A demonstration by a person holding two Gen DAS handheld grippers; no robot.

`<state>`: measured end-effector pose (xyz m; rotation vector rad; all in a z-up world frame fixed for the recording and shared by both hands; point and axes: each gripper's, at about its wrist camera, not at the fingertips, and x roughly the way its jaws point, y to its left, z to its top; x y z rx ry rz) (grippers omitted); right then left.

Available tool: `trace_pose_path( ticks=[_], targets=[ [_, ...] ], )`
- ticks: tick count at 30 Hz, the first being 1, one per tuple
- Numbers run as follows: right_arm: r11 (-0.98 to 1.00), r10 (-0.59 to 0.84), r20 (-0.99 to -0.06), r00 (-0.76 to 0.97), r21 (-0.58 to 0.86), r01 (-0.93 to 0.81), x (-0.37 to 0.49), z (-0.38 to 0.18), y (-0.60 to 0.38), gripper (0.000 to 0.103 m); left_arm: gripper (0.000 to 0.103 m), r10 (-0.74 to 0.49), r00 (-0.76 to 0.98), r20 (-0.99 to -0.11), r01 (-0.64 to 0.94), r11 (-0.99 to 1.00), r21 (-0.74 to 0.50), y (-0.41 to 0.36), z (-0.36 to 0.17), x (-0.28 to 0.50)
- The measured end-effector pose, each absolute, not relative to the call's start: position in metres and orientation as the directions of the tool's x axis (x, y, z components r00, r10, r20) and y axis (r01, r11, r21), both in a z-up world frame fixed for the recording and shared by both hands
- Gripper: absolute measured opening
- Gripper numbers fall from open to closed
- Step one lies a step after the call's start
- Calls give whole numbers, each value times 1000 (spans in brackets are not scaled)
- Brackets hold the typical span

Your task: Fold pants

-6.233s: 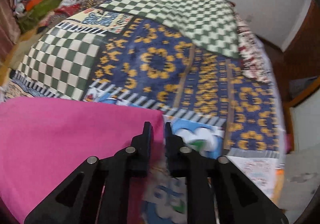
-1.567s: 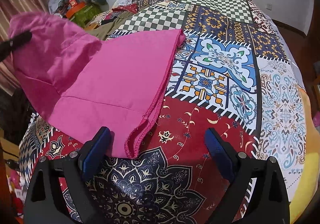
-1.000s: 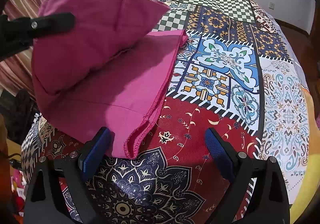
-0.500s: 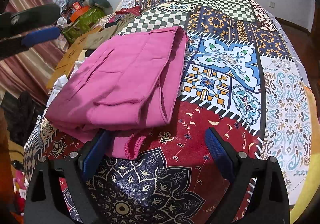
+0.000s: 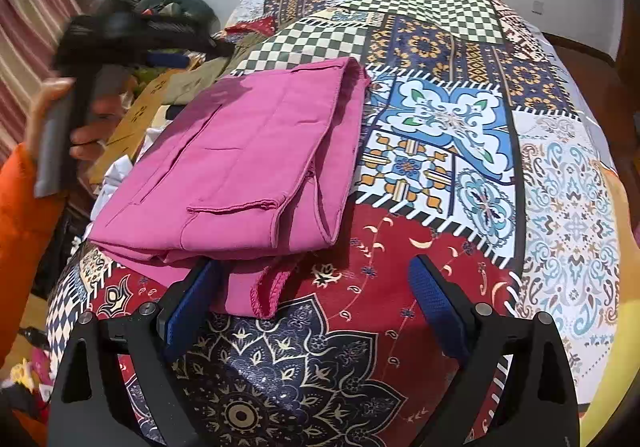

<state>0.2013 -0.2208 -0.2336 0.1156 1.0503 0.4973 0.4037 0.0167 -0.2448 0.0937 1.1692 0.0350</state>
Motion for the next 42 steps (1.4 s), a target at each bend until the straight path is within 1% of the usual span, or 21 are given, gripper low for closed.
trace_pose_path(
  ticks=[2,4,5,6,12,17,19,25,29,34,35,36,37,38,39,40,42],
  targets=[
    [888,442,-802,401,327,-324,202,-233,-224,94,78,122,346,-930,26,990,139,18,-265,413],
    [893,434,-805,404,327,-309,202,-232,-226,93,85,176,293,-940,57,978,201,17,-289,417],
    [898,426,-807,408,322,-300,202,-232,-228,93,94,189,318,-929,61,974,219,18,-292,415],
    [901,419,-809,411,317,-295,202,-231,-230,93,99,207,346,-915,47,970,237,21,-291,410],
    [927,360,-819,447,261,-269,195,-222,-241,93,99,184,358,-915,17,979,204,40,-280,379],
    [936,342,-803,488,247,-250,190,-207,-251,93,99,187,380,-906,33,976,215,47,-264,332],
    [938,340,-792,507,245,-245,188,-200,-252,93,99,170,385,-907,33,980,198,53,-256,310],
    [933,354,-762,542,249,-259,179,-183,-247,93,99,106,393,-913,63,988,142,57,-246,253],
    [920,387,-752,533,276,-279,178,-184,-239,93,99,65,409,-910,83,991,108,53,-239,224],
    [907,415,-751,513,299,-297,183,-192,-229,92,98,45,484,-874,58,995,83,51,-220,209],
    [907,415,-753,511,298,-297,185,-193,-228,88,98,48,485,-873,61,994,89,51,-221,209],
    [908,413,-754,511,295,-299,187,-195,-227,85,92,63,475,-878,69,992,109,50,-225,209],
    [909,407,-762,504,286,-302,192,-198,-225,77,89,80,463,-883,70,989,127,48,-231,210],
    [911,401,-770,496,279,-304,194,-200,-224,64,88,89,452,-888,70,988,135,49,-236,210],
    [913,390,-792,470,269,-306,200,-207,-222,56,88,88,449,-889,67,989,132,51,-240,210],
    [911,390,-812,434,272,-309,205,-215,-220,46,88,75,454,-888,55,992,112,54,-241,209],
    [902,410,-815,409,297,-314,207,-225,-219,46,88,71,451,-890,32,995,96,60,-242,206]
  ],
)
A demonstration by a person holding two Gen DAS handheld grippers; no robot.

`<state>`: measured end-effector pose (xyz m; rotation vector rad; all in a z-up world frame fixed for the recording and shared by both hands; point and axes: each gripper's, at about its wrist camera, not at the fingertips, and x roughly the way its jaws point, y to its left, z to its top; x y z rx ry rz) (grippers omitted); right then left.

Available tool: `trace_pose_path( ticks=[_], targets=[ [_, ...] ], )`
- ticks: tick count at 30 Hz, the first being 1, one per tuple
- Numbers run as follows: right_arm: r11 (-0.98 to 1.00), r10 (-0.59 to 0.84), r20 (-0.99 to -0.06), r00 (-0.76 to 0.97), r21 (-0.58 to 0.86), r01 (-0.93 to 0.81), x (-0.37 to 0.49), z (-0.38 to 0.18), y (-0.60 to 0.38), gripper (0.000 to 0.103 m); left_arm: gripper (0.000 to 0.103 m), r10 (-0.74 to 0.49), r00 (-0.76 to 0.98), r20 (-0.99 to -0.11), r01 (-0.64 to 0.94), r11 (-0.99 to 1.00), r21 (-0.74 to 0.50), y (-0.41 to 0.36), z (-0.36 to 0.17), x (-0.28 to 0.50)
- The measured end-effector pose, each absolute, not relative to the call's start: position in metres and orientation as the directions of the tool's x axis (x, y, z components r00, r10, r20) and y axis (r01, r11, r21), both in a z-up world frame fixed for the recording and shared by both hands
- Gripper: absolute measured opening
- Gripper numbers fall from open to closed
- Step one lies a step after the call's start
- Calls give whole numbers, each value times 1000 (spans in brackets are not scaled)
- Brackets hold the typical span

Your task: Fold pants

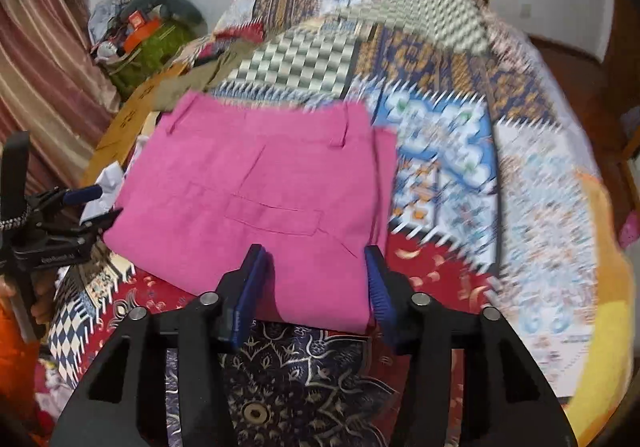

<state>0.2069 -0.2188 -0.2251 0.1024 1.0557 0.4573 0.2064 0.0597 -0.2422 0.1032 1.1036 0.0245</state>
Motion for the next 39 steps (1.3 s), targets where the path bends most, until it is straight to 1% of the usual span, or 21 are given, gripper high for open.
trace_pose_path(
  ticks=[3,7,10,12,17,21,23,25,27,30,32,34,36,39],
  targets=[
    [899,412,-804,428,284,-333,202,-226,-219,45,88,74,449,-890,14,996,90,67,-245,203],
    [899,411,-805,428,280,-338,200,-224,-220,44,88,104,441,-891,-2,993,116,73,-245,199],
    [905,398,-806,438,264,-335,196,-219,-220,44,84,103,429,-898,-23,994,102,82,-237,199],
    [907,387,-810,441,249,-338,195,-214,-220,44,83,107,449,-887,-33,994,103,84,-227,200],
    [912,373,-792,483,218,-347,201,-195,-223,44,83,63,541,-839,-3,997,73,74,-190,215],
    [908,398,-757,519,243,-343,217,-182,-226,44,82,-2,573,-820,54,998,36,53,-173,241],
    [907,403,-742,535,247,-341,227,-179,-226,44,78,-36,574,-818,86,996,16,41,-172,254],
    [908,401,-740,540,241,-344,237,-181,-222,44,71,-61,559,-827,116,993,6,28,-177,267],
    [907,402,-748,528,243,-345,247,-187,-221,44,58,-74,535,-842,138,990,0,19,-187,277],
    [894,429,-775,465,291,-341,267,-208,-219,44,45,-82,479,-874,160,987,-5,6,-208,290],
    [891,437,-795,420,319,-323,275,-221,-219,44,43,-53,451,-891,151,988,18,4,-226,297],
    [895,423,-819,387,309,-323,279,-235,-217,44,44,-68,451,-890,150,989,1,8,-239,297],
    [890,423,-822,380,298,-345,276,-242,-215,43,46,-65,466,-883,166,986,15,8,-241,293],
    [889,422,-819,389,290,-354,272,-242,-218,41,50,-17,491,-871,165,984,74,3,-241,289]
  ],
)
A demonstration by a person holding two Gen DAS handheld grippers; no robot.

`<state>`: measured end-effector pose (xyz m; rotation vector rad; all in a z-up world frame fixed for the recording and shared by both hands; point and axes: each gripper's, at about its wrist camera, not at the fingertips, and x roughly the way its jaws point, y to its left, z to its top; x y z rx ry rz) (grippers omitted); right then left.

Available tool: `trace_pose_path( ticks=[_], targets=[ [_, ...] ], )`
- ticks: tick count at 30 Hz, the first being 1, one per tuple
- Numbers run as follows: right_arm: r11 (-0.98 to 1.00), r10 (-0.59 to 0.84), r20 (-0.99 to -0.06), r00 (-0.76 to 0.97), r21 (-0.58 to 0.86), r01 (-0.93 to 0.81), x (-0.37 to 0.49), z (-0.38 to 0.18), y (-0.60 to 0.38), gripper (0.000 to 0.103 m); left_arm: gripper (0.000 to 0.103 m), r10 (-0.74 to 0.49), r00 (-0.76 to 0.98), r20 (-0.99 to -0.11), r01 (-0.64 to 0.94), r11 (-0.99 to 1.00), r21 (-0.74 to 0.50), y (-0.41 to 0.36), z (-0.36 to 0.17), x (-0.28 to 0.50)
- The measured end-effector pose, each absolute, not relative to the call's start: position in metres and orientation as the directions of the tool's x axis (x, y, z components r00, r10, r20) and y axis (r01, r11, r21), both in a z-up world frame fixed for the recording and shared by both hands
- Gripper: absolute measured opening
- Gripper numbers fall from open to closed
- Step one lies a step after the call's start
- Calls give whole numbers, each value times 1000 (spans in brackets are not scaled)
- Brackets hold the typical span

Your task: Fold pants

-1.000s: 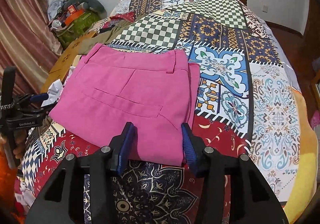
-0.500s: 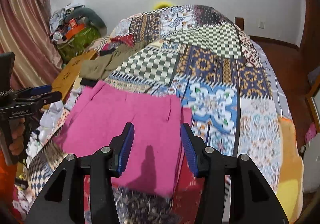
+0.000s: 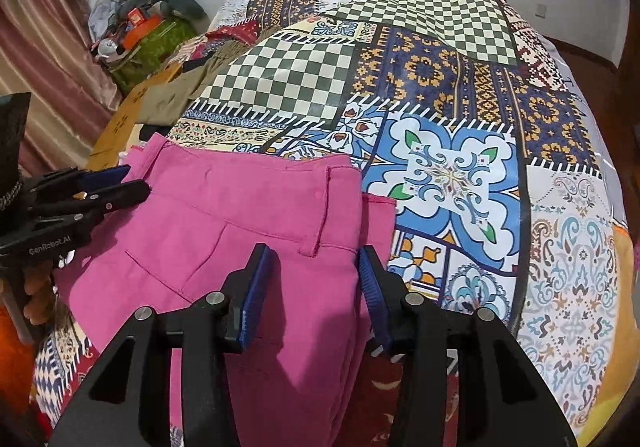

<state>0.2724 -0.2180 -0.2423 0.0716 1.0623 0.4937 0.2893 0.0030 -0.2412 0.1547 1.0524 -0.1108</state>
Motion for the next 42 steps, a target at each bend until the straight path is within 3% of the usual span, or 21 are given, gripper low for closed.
trace_pose_path(
  ticks=[11,13,15,18,21,30,34,36,40,42],
  targets=[
    [924,333,-834,439,196,-329,259,-224,-225,41,54,-64,494,-867,67,997,-35,37,-216,283],
    [923,331,-832,446,186,-338,254,-215,-225,44,58,-36,525,-850,50,999,-12,44,-204,279],
    [921,337,-821,460,188,-340,251,-209,-225,54,75,-43,534,-845,49,999,-20,50,-196,275],
    [921,346,-803,485,194,-337,248,-203,-225,66,89,-67,537,-841,53,998,-46,56,-193,267],
    [918,361,-805,470,216,-334,251,-207,-222,71,91,-73,500,-863,58,997,-52,58,-204,263],
    [899,424,-831,361,338,-278,256,-245,-225,72,91,-206,358,-911,63,978,-197,60,-251,272],
    [892,440,-827,349,359,-273,259,-247,-224,71,84,-258,356,-898,57,965,-255,59,-256,281],
    [889,444,-826,347,360,-282,260,-247,-221,67,73,-266,369,-891,57,963,-264,58,-255,282],
    [878,468,-814,344,384,-287,262,-246,-220,45,52,-273,383,-883,69,961,-267,49,-248,279],
    [879,467,-811,354,383,-283,261,-245,-219,35,36,-275,383,-882,93,961,-259,43,-245,278]
  ],
)
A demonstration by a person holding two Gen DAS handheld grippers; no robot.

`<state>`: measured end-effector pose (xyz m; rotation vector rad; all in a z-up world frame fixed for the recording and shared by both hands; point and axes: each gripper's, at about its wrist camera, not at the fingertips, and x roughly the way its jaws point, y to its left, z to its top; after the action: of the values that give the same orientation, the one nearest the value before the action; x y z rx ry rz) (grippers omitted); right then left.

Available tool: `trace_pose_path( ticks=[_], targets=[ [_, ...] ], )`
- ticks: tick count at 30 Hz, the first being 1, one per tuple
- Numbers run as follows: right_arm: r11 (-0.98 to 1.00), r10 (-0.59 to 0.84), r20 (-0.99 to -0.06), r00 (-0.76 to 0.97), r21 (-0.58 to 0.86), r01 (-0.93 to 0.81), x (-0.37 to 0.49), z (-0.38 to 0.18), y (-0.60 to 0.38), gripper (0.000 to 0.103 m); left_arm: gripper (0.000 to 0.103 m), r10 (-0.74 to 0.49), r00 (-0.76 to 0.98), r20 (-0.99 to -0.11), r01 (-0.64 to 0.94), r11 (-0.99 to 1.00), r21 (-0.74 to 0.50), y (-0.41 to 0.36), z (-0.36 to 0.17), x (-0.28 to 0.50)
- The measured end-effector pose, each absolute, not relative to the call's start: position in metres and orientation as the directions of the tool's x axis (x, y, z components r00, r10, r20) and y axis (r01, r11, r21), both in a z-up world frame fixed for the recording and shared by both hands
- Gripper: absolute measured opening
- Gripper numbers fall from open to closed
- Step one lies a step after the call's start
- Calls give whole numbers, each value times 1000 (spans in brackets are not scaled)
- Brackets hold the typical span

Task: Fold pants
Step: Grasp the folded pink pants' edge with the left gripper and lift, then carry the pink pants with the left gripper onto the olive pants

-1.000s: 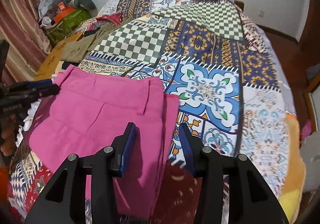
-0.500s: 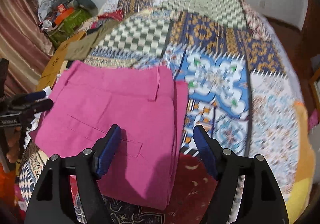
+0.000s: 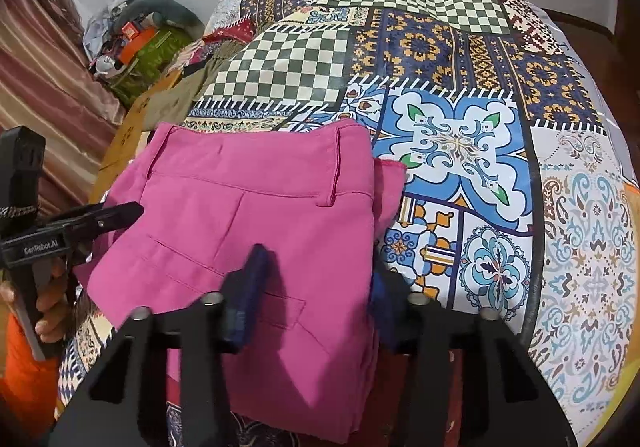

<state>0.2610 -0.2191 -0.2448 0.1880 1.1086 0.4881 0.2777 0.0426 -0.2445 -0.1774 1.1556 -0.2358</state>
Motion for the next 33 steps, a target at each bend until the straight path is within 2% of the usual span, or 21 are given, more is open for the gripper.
trace_pose_path(
  ticks=[2,4,8,15,26,33],
  targets=[
    [883,462,-808,366,381,-273,260,-243,-220,23,31,-254,391,-885,94,967,-235,38,-242,277],
    [887,457,-804,381,378,-266,258,-240,-222,17,26,-232,404,-885,93,973,-212,35,-239,275],
    [888,456,-793,403,378,-262,257,-233,-225,12,18,-200,435,-878,73,980,-186,35,-229,272],
    [880,469,-750,465,354,-316,256,-195,-204,10,17,-104,537,-837,85,994,-69,36,-198,264],
    [859,504,-654,564,311,-407,285,-127,-152,10,17,-56,680,-731,48,998,-31,95,-126,286],
    [848,516,-622,589,273,-454,318,-104,-107,10,17,18,709,-705,-13,1000,13,131,-117,324]
  ],
)
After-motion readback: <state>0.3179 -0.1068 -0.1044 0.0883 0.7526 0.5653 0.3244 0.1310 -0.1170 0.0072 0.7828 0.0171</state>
